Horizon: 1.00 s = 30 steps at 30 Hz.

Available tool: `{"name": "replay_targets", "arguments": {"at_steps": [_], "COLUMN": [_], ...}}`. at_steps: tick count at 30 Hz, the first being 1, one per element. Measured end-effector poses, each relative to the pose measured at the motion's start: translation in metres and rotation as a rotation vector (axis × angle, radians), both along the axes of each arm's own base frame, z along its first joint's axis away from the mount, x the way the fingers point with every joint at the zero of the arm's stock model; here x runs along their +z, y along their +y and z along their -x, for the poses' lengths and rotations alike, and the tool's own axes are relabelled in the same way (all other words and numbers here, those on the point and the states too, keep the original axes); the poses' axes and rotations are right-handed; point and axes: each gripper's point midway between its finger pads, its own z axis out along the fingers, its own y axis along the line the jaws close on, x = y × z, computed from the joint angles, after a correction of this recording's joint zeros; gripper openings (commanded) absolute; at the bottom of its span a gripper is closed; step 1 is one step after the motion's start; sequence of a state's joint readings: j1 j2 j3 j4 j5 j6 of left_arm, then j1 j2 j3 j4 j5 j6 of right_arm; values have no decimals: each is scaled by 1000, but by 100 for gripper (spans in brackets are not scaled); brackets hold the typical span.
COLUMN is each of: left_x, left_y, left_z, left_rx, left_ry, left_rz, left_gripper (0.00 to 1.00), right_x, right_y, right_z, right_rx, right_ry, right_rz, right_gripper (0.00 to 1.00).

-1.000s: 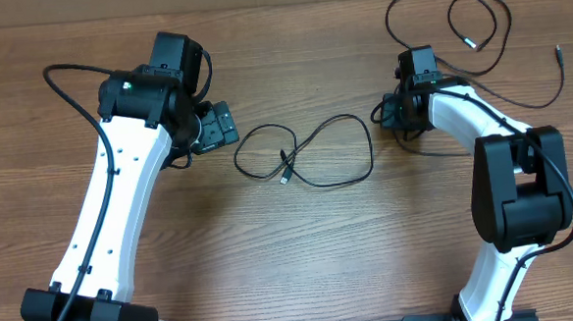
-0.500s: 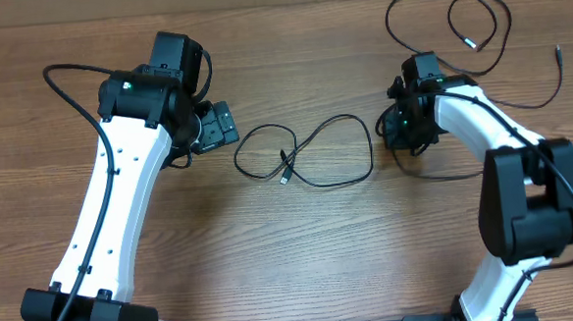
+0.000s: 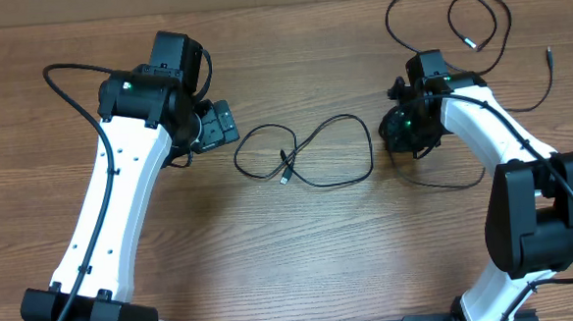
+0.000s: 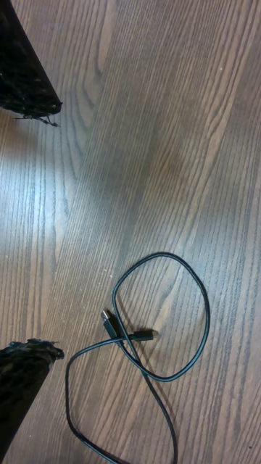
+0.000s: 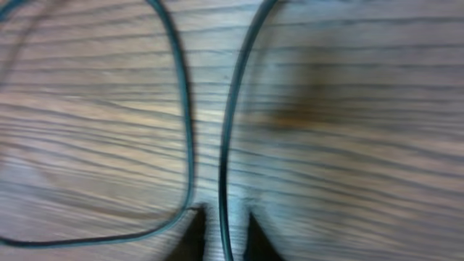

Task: Untangle cables

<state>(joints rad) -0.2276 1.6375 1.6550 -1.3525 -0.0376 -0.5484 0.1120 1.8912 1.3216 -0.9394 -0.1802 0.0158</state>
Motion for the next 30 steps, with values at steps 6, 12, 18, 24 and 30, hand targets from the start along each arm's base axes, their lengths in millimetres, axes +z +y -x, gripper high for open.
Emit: {"name": "replay_targets", "arguments": {"at_steps": [6, 12, 18, 24, 30], "left_x": [0, 0, -1, 0, 0], "left_y": [0, 0, 0, 0, 0], "left_z": [0, 1, 2, 1, -2], "left_rx": [0, 0, 0, 0, 0], "left_ry": [0, 5, 8, 4, -7], "left_rz": [0, -1, -2, -1, 2], "left_gripper": [99, 100, 100, 100, 100], "right_x": [-2, 3, 4, 0, -15], "right_y": [-28, -79, -148, -204, -224], "right_z": [-13, -37, -32, 2, 29], "right_rx": [-148, -461, -744, -928, -1006], "right_ry": [-41, -123, -114, -16, 49], "right_rz": [145, 227, 242, 268, 272], "right_gripper": [83, 98, 100, 100, 100]}}
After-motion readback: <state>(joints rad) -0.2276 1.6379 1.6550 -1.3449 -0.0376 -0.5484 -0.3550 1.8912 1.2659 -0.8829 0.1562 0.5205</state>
